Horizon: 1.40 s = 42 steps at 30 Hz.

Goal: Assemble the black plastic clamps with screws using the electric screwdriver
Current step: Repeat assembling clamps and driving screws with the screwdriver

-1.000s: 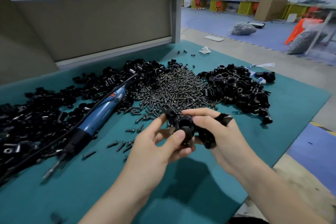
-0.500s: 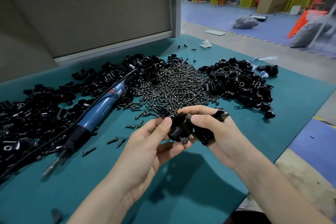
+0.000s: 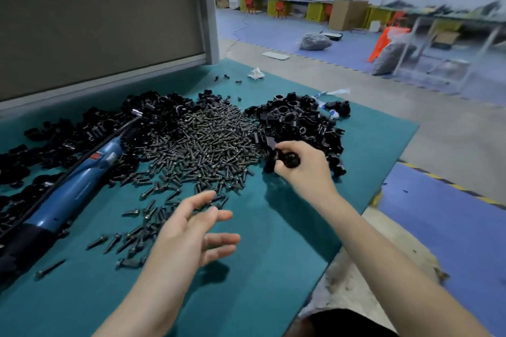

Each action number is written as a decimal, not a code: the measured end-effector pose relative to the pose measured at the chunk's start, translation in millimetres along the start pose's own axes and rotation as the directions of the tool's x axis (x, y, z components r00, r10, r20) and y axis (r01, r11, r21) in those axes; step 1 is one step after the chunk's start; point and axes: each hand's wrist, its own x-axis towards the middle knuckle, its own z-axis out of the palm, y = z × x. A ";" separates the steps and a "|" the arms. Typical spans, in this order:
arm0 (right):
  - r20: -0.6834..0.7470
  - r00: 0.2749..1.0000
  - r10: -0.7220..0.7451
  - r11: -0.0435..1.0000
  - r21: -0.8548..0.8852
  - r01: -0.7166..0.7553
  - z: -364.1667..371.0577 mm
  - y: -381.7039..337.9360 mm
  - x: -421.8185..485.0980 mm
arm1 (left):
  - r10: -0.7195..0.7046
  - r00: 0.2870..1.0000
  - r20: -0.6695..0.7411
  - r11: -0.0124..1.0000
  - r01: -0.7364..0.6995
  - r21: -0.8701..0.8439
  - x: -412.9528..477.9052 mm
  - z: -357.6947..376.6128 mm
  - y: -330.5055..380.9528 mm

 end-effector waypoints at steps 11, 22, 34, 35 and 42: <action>-0.299 0.937 0.182 0.977 -0.056 -0.207 -60.6 59.3 22.4 | 0.177 0.980 0.087 0.950 -0.193 0.244 16.9 21.7 -13.3; 0.046 0.998 -0.040 0.903 -0.427 0.056 -67.8 75.2 89.1 | 0.284 0.734 0.617 -0.045 -0.633 0.773 131.3 157.5 16.6; -0.171 0.948 0.270 0.878 0.447 -0.170 -76.5 101.7 82.9 | 0.383 0.827 0.412 0.466 -0.558 0.687 146.6 136.9 17.5; -0.167 0.939 0.300 0.839 0.514 -0.177 -74.4 101.7 82.7 | 0.390 0.834 0.390 0.532 -0.550 0.643 144.2 133.7 20.5; -0.055 0.929 0.367 0.580 0.794 -0.182 -69.5 103.7 74.1 | 0.200 0.960 0.195 0.980 -0.194 -0.048 121.2 128.1 35.8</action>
